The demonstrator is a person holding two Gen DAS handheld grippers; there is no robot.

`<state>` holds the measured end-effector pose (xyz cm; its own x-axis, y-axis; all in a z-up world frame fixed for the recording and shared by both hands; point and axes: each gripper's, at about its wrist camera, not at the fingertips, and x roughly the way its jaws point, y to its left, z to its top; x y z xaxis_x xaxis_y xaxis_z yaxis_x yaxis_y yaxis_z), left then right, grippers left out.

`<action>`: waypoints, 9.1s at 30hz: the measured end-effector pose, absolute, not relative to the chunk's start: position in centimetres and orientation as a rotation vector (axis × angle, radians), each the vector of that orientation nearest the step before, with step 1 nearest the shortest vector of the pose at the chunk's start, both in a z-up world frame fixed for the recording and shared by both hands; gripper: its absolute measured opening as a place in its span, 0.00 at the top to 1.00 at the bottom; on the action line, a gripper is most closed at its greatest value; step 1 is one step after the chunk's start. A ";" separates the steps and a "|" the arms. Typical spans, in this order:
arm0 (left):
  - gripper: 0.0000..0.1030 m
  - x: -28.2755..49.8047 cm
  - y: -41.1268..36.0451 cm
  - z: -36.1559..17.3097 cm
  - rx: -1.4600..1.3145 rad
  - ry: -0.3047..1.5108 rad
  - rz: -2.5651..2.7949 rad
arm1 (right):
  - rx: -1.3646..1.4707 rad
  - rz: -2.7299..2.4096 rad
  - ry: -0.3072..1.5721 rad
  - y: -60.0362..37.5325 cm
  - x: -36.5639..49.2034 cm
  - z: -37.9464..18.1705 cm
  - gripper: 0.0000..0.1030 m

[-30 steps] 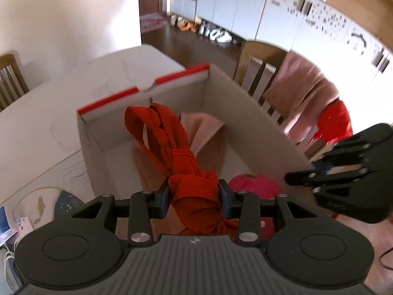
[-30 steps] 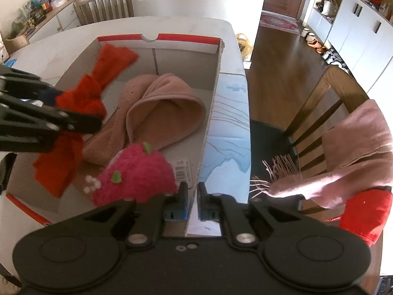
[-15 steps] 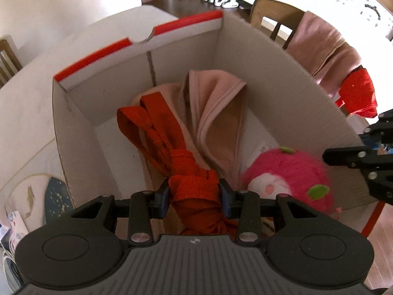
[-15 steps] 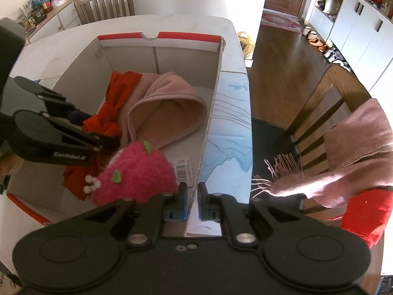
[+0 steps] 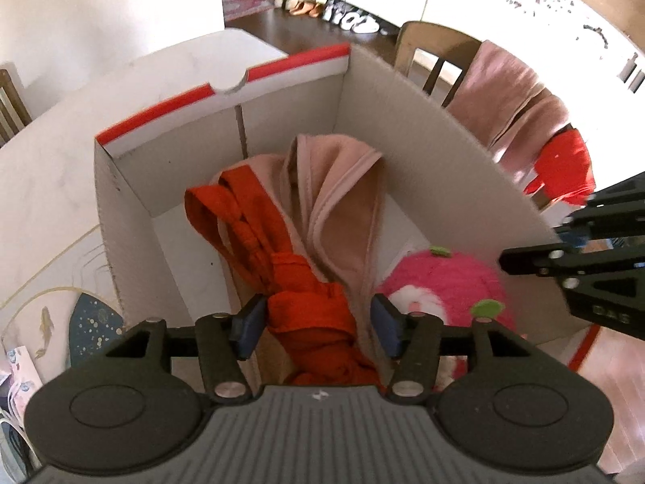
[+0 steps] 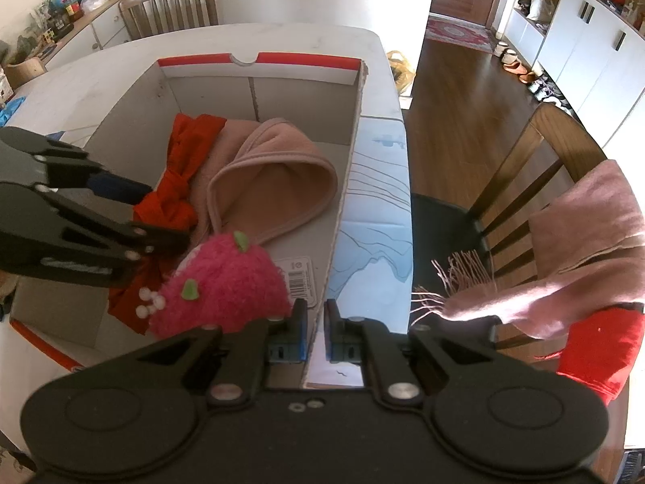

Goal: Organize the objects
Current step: 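Carry the red cloth into the box beside the towel and release it, then move the left tool back to the table toward the black dotted glove, then grasp the black dotted glove with the left tool and lift it, then carry the black dotted glove into the box and open the left tool, then return the left tool to the table over the cartoon-face plush, then grasp the cartoon-face plush with the left tool and lift it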

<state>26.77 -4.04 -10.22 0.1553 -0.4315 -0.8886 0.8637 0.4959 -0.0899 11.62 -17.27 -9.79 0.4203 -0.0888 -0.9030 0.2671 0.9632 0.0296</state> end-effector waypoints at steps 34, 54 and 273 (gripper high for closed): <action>0.39 28.0 23.1 -10.5 0.261 1.025 -0.569 | 0.160 -0.256 1.125 -16.6 11.9 -9.8 0.92; 0.33 26.4 21.2 -15.7 0.398 1.067 -0.621 | 0.178 -0.271 1.127 -16.5 11.9 -9.8 0.92; 0.54 28.7 14.4 -8.1 0.295 0.893 -0.821 | 0.156 -0.273 1.138 -16.6 12.2 -10.0 0.95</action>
<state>28.68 14.38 -8.06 0.3555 -0.5082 -0.7844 0.7390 0.6667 -0.0970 12.22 -16.63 -9.97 0.3916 -0.1348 -0.9102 0.2927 0.9561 -0.0157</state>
